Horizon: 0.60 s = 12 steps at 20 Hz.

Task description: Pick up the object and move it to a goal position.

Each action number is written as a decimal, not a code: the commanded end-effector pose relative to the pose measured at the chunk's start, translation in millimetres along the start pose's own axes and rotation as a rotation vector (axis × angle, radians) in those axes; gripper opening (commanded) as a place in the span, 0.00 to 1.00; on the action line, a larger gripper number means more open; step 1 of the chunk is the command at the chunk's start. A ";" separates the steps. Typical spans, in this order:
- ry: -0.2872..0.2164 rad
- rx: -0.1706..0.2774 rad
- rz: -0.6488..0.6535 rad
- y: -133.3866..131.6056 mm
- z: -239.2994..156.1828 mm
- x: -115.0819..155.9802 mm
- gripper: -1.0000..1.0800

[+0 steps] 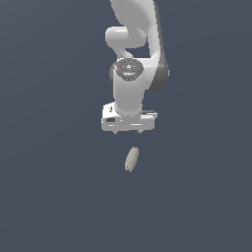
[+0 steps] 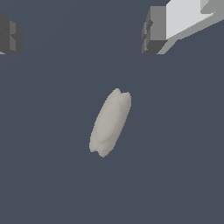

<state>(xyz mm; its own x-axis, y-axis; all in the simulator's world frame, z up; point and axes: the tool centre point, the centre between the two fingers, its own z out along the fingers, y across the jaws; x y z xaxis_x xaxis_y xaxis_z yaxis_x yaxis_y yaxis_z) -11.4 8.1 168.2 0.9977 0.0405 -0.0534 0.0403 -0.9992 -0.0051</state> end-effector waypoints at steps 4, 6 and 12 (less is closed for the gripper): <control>0.003 0.000 0.023 -1.1 4.3 4.0 0.96; 0.005 0.001 0.042 -1.9 7.6 7.2 0.96; 0.016 0.002 0.127 -5.6 23.6 21.4 0.96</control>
<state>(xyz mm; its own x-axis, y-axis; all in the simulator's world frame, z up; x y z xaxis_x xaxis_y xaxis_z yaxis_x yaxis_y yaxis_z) 4.9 13.3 148.5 0.9972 -0.0626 -0.0403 -0.0627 -0.9980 -0.0022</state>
